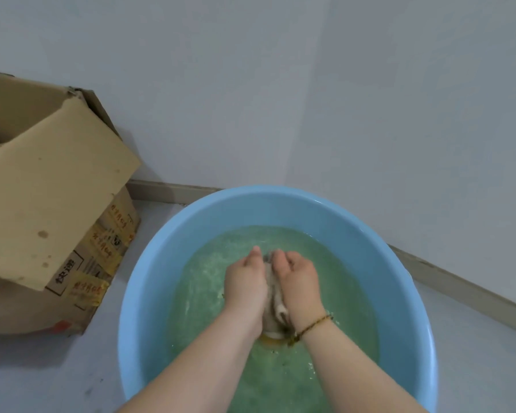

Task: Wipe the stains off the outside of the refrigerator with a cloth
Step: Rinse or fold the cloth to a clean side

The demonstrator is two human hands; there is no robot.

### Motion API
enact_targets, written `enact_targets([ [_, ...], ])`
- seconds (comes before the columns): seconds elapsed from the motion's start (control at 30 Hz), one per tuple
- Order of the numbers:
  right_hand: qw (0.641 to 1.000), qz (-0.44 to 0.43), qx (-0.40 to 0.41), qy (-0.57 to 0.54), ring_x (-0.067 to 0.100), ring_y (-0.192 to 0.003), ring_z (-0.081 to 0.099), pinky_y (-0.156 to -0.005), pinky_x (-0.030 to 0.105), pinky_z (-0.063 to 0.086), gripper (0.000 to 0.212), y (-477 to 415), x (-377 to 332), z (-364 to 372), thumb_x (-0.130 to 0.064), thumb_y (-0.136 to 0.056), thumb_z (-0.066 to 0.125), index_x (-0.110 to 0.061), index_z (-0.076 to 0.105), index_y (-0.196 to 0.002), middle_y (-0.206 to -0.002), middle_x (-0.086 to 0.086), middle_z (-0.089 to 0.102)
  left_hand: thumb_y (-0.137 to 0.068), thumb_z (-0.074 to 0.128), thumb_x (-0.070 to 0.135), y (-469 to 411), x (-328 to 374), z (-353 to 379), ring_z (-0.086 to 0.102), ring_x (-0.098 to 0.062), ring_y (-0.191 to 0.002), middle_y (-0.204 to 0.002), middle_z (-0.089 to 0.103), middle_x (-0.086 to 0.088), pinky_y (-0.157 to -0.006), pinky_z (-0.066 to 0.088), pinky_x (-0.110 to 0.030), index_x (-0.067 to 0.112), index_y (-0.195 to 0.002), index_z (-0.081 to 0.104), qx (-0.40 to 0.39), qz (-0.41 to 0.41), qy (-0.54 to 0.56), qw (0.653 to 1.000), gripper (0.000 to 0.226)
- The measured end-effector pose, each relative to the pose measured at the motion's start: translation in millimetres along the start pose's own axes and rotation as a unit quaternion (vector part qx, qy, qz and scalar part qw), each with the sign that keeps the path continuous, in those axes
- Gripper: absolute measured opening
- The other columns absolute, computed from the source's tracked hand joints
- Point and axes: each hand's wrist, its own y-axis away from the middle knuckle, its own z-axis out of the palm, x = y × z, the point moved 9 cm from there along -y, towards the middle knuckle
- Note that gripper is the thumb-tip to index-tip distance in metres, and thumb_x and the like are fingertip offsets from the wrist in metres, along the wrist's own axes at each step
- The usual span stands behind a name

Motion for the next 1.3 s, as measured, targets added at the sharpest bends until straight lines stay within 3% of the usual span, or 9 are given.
enact_targets([
  [0.23,0.997,-0.076,0.016,-0.009,0.013,-0.048,0.026,-0.050,0.027,0.024,0.043,34,-11,4,-0.029,-0.084,0.052,-0.022,0.031,-0.048,-0.039,-0.004,0.031,-0.096,0.042,0.023,-2,2,-10,0.046,-0.022,-0.063,-0.061,0.047,-0.009,-0.055,0.031,-0.030,0.008,-0.056,0.043,0.005,-0.008,0.011,1.000,0.043],
  [0.5,0.989,0.135,-0.055,-0.001,0.019,-0.065,0.044,-0.063,0.027,0.038,0.039,-14,43,-27,-0.042,-0.090,0.049,-0.013,0.043,-0.066,-0.066,0.006,0.045,-0.084,0.056,0.046,-4,-7,11,0.063,-0.020,-0.082,-0.085,0.067,-0.007,-0.078,0.050,-0.030,0.008,-0.089,0.061,-0.115,-0.071,0.053,0.989,0.038],
  [0.57,0.976,0.176,-0.128,-0.003,0.022,-0.079,0.053,-0.078,0.033,0.048,0.036,-6,54,-16,-0.049,-0.085,0.054,-0.014,0.050,-0.078,-0.075,0.002,0.053,-0.079,0.066,0.036,-12,-17,5,0.063,-0.024,-0.087,-0.093,0.066,-0.012,-0.082,0.051,-0.034,0.006,-0.096,0.059,-0.124,-0.079,-0.002,0.989,0.035],
  [0.73,0.957,0.136,-0.185,0.178,0.017,-0.084,0.050,-0.067,0.023,0.038,0.019,1,70,1,-0.012,-0.085,0.058,-0.005,0.055,-0.102,-0.090,0.005,0.052,-0.078,0.063,-0.009,-24,-44,-13,0.060,-0.026,-0.070,-0.081,0.061,-0.015,-0.062,0.052,-0.030,0.000,-0.098,0.054,-0.110,-0.130,-0.075,0.982,0.024],
  [0.8,0.949,0.141,-0.181,0.216,0.018,-0.079,0.049,-0.065,0.022,0.037,0.004,-1,78,-1,-0.007,-0.086,0.053,-0.005,0.055,-0.089,-0.080,0.004,0.051,-0.077,0.064,-0.009,-34,-52,-25,0.060,-0.030,-0.084,-0.096,0.063,-0.020,-0.075,0.051,-0.035,-0.004,-0.108,0.053,-0.097,-0.141,-0.119,0.978,0.033],
  [0.93,0.925,0.181,-0.186,0.276,0.020,-0.071,0.046,-0.047,0.021,0.032,0.032,1,96,2,-0.004,-0.087,0.047,-0.014,0.035,-0.059,-0.061,0.000,0.038,-0.073,0.073,0.002,-43,-69,-41,0.061,-0.033,-0.100,-0.113,0.062,-0.024,-0.090,0.049,-0.040,-0.012,-0.112,0.054,-0.049,-0.150,-0.195,0.968,0.046],
  [1.07,0.949,0.187,-0.177,0.183,0.013,-0.057,0.043,-0.046,0.020,0.033,0.030,6,89,4,-0.008,-0.090,0.048,-0.015,0.044,-0.061,-0.063,0.001,0.045,-0.078,0.067,-0.001,-40,-78,-40,0.060,-0.025,-0.070,-0.084,0.064,-0.018,-0.065,0.051,-0.032,-0.011,-0.110,0.055,-0.036,-0.184,-0.100,0.977,0.036],
  [1.2,0.986,0.131,-0.102,0.033,0.027,-0.097,0.061,-0.081,0.028,0.047,0.020,10,48,-5,-0.006,-0.088,0.053,-0.001,0.065,-0.103,-0.103,0.015,0.067,-0.083,0.057,-0.004,-33,-48,-25,0.059,-0.022,-0.062,-0.071,0.062,-0.011,-0.067,0.050,-0.032,-0.004,-0.111,0.056,-0.082,-0.125,-0.015,0.989,0.028],
  [1.3,0.996,0.061,-0.040,-0.048,0.014,-0.074,0.058,-0.066,0.013,0.044,0.019,9,13,-18,-0.004,-0.087,0.055,-0.003,0.064,-0.104,-0.083,0.003,0.063,-0.088,0.054,0.005,-22,-13,-18,0.064,-0.012,-0.046,-0.063,0.071,-0.011,-0.052,0.054,-0.022,0.000,-0.095,0.062,-0.090,-0.092,0.074,0.989,0.012],
])
